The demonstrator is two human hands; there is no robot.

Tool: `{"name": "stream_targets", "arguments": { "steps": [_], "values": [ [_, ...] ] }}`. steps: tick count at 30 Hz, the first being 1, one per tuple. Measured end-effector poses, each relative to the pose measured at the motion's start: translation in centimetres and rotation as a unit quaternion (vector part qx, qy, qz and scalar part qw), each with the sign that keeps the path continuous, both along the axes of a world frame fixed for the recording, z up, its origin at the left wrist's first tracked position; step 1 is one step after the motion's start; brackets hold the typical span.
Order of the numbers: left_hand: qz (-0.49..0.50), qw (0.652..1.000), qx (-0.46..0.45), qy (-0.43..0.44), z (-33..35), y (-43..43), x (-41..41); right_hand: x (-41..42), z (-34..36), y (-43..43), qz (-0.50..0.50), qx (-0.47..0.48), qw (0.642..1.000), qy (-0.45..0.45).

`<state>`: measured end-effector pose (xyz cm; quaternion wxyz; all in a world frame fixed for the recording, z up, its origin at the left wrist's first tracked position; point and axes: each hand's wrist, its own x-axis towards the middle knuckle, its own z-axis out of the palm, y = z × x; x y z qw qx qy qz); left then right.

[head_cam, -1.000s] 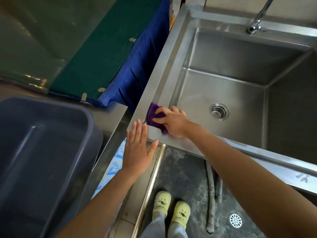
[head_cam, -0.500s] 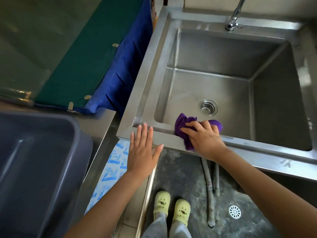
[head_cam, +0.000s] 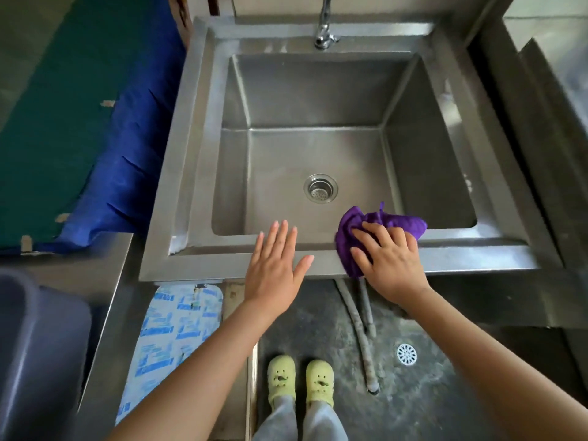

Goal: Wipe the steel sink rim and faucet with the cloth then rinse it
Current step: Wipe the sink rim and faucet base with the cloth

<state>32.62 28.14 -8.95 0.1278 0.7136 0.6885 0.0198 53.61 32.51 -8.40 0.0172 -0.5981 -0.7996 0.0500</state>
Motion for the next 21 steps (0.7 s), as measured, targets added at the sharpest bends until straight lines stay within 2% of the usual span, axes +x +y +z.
{"name": "stream_targets", "arguments": {
  "steps": [11, 16, 21],
  "values": [
    [-0.015, 1.000, -0.006, 0.020, -0.2, 0.0, -0.5, 7.3, -0.6, 0.7, -0.155, 0.012, 0.988, 0.012],
    [-0.008, 0.999, -0.027, 0.019, 0.2, 0.4, 0.6, 4.9, -0.6, 0.0, -0.216, 0.016, 0.976, 0.026],
    [-0.092, 0.996, -0.016, -0.006, 0.2, 2.5, 5.4, 4.5, -0.4, -1.8, -0.208, 0.003, 0.978, 0.015]
  ]
}}
